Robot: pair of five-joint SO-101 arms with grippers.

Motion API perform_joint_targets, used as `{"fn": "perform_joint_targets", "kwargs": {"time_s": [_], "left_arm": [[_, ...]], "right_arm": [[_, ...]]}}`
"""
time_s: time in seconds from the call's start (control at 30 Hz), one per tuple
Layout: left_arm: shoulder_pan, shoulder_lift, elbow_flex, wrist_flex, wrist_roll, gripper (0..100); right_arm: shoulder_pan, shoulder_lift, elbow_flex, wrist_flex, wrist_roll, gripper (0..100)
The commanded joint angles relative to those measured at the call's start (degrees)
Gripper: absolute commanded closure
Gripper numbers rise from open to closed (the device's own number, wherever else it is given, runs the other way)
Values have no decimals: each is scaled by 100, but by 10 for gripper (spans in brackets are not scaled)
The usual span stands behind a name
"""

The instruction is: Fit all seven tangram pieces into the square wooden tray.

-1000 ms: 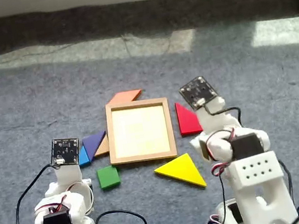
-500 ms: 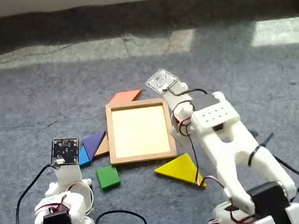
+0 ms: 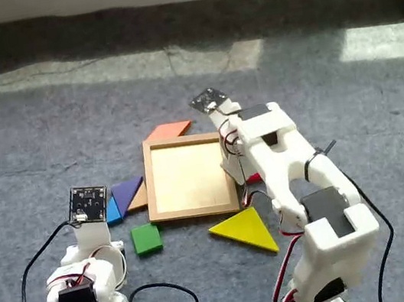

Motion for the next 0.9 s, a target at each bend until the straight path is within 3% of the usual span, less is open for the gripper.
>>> {"fn": "perform_joint_targets", "kwargs": {"time_s": [0.0,0.4,0.5,0.87], "left_arm": [[-75,-198,110,26,18,993],[-75,-198,110,26,18,993],[-75,-198,110,26,18,993],[-75,-198,110,26,18,993]], "right_arm": [[127,84,-303,-66,62,702],[268,189,-259,-13,220,702],[277,189,-277,312,571,702],[242,171,-303,1051,615,702]]}}
